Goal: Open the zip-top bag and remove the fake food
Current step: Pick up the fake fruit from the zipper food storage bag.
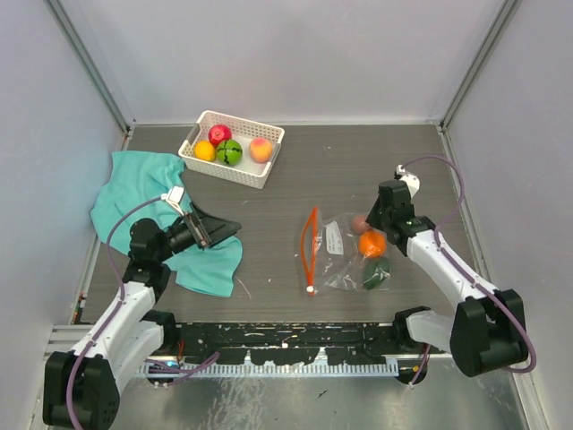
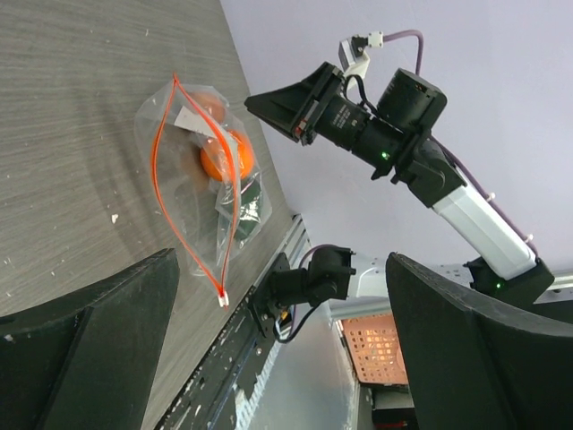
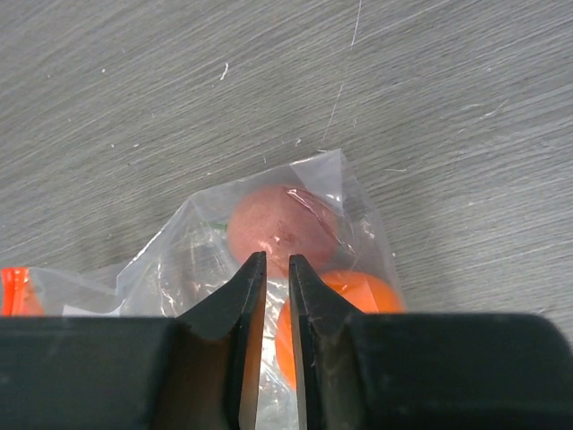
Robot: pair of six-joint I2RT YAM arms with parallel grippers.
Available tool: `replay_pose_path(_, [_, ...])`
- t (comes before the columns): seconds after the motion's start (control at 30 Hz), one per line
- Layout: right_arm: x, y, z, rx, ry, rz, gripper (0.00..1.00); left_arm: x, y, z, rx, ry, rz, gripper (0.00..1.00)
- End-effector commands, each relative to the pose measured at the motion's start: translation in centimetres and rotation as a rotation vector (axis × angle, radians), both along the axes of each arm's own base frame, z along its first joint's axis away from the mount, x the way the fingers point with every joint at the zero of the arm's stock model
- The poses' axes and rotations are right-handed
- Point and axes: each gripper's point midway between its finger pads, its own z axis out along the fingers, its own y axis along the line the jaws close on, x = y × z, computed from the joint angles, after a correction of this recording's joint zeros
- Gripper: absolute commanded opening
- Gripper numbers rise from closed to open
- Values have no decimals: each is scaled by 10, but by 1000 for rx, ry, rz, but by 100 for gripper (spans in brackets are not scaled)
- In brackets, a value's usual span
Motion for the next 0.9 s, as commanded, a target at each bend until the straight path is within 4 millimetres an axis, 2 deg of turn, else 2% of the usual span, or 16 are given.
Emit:
replay_pose_path(0.0, [20,2,2,11,-45,0,21,-5,-1,12,-17,-78,-6,98])
replay_pose_path(0.17, [23,0,-20,-7,7,-2,12,-8,-2,7,-15,-72,-9,98])
replay_pose_path(0.47, [20,9,-48,9,82,41,8,-6,-6,-4,-4,-47,-8,94])
replay_pose_path(0.63, [19,13,-59,18,110,57,8,-5,-21,-13,31,-43,-32,91])
replay_pose_path(0.77, [18,13,-64,16,122,60,8,-6,-40,-22,84,-39,-60,77])
replay_pose_path(0.87, [18,13,-67,16,131,64,8,-8,-57,-29,124,-30,-87,61])
